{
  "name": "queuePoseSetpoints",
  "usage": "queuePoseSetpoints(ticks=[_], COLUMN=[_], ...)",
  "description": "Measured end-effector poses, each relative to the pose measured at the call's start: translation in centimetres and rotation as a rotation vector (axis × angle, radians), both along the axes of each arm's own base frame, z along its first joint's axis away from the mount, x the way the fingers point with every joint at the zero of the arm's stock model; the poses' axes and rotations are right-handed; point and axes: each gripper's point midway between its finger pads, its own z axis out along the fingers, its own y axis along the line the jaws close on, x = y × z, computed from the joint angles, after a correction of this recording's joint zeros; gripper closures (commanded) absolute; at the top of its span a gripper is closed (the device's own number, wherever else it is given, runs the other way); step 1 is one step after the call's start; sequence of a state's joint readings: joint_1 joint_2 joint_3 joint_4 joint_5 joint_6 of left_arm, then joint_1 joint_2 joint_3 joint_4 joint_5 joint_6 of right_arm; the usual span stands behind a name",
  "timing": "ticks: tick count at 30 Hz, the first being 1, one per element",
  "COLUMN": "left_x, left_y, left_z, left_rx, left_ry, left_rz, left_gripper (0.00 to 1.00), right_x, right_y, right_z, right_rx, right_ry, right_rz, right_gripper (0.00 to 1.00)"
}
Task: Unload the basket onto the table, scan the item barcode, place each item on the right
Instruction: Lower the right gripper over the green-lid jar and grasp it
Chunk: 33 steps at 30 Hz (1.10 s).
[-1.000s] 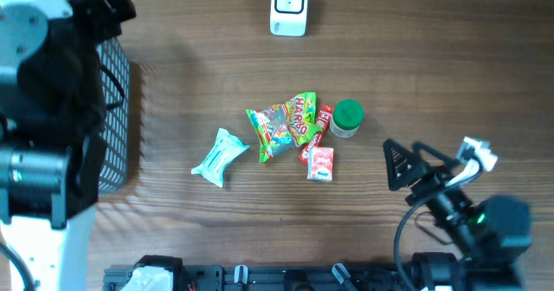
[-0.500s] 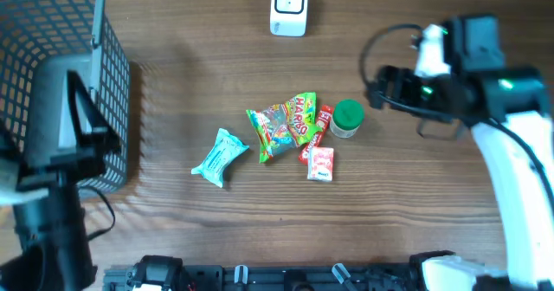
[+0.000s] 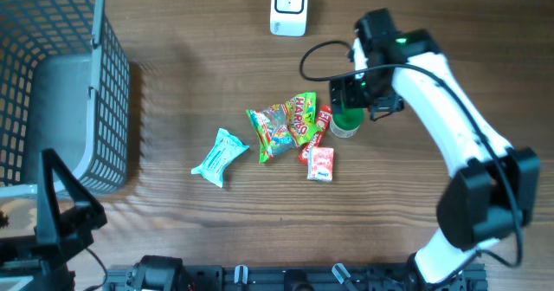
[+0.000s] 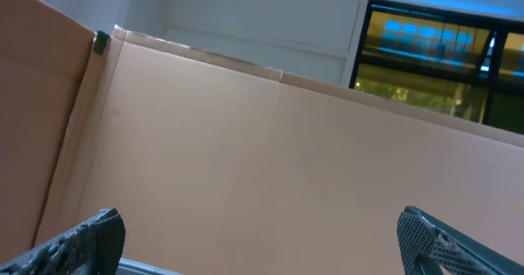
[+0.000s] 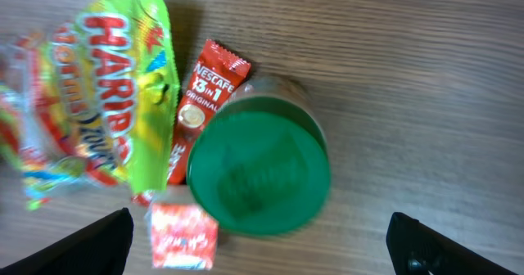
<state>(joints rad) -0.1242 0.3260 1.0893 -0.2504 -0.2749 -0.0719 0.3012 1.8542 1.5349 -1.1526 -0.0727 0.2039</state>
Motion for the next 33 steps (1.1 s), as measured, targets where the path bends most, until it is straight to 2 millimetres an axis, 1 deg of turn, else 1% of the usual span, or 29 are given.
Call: queuePoseSetpoints(ticks=[4, 6, 10, 14, 17, 22, 25, 26, 27, 28, 29, 30, 31, 33], left_x=[1.2, 1.6, 1.6, 1.5, 0.6, -1.2, -1.4, -1.4, -1.4, -1.5, -1.5, -1.5, -1.5, -1.5], left_y=[-0.1, -0.2, -0.2, -0.2, -0.1, 0.2, 0.2, 0.3, 0.5, 0.5, 0.6, 0.6, 0.6, 0.6], left_z=[-1.1, -1.4, -1.4, -1.4, -1.1, -0.8, -0.7, -0.8, -0.8, -0.8, -0.8, -0.8, -0.8, -0.8], left_rx=[0.003, 0.003, 0.003, 0.002, -0.001, -0.006, -0.008, -0.011, -0.015, -0.016, -0.018, -0.020, -0.020, -0.020], left_ry=[0.021, 0.025, 0.019, 0.017, -0.007, -0.049, -0.053, -0.053, -0.053, -0.052, -0.052, -0.052, -0.053, -0.053], left_rz=[0.001, 0.001, 0.001, 0.001, 0.001, 0.001, 0.003, 0.008, 0.014, 0.017, 0.020, 0.022, 0.023, 0.023], left_gripper=[0.00, 0.00, 0.00, 0.00, 0.00, 0.00, 0.00, 0.00, 0.00, 0.00, 0.00, 0.00, 0.00, 0.00], right_x=[0.1, 0.0, 0.2, -0.1, 0.6, 2.0, 2.3, 2.3, 2.2, 2.2, 1.9, 1.7, 1.5, 1.1], right_y=[1.2, 1.4, 0.9, 0.6, 1.1, 2.7, 2.9, 2.9, 2.9, 2.8, 2.8, 2.7, 2.7, 2.4], right_z=[-3.0, -4.2, -7.2, -9.4, -9.5, -9.5, -9.5, -9.5, -9.5, -9.5, -9.5, -9.5, -9.5, -9.5], right_rx=[-0.041, -0.058, -0.109, -0.138, -0.116, -0.036, -0.024, -0.023, -0.023, -0.024, -0.024, -0.027, -0.029, -0.041], right_ry=[0.044, 0.067, 0.114, 0.166, 0.139, 0.087, 0.077, 0.079, 0.080, 0.084, 0.094, 0.103, 0.111, 0.125], right_rz=[0.041, 0.053, 0.063, 0.078, 0.078, 0.079, 0.078, 0.081, 0.084, 0.083, 0.089, 0.092, 0.099, 0.126], right_gripper=[0.00, 0.00, 0.00, 0.00, 0.00, 0.00, 0.06, 0.14, 0.14, 0.14, 0.11, 0.05, 0.03, 0.02])
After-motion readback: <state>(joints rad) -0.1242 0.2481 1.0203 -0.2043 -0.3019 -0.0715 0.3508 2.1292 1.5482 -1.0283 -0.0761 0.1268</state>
